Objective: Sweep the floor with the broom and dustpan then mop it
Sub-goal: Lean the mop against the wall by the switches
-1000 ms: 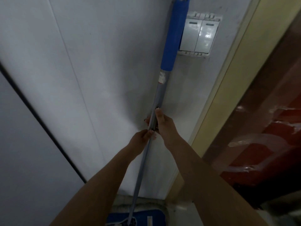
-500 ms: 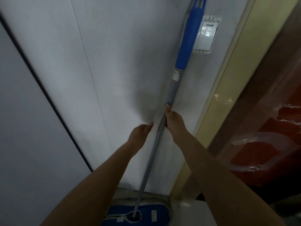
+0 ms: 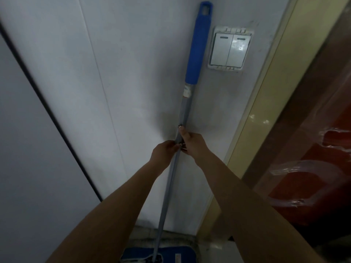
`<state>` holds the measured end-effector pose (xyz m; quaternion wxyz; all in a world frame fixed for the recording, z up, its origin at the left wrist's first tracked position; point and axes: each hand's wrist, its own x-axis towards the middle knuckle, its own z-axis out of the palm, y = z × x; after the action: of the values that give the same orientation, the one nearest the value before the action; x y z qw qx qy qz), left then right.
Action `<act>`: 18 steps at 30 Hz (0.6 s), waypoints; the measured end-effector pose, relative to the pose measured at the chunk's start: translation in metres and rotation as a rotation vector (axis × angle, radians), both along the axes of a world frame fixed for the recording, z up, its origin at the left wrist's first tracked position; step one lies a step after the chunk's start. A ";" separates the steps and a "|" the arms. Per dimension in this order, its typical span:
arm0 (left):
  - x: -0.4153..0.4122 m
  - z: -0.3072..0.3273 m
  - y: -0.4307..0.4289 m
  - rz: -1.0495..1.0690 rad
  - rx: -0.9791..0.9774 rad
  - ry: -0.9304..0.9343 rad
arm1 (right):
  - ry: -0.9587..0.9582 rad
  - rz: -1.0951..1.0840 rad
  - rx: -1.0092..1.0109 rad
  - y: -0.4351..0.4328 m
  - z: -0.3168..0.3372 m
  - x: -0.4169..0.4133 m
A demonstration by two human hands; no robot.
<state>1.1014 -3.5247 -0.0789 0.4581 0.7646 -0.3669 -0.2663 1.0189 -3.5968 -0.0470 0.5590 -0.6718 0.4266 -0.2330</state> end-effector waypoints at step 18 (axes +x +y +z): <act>-0.008 0.001 -0.001 0.004 0.016 0.022 | -0.012 -0.043 -0.057 -0.002 -0.005 -0.021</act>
<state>1.0932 -3.5262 -0.0782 0.4567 0.7659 -0.3582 -0.2765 0.9979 -3.5986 -0.0516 0.5370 -0.6768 0.4306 -0.2611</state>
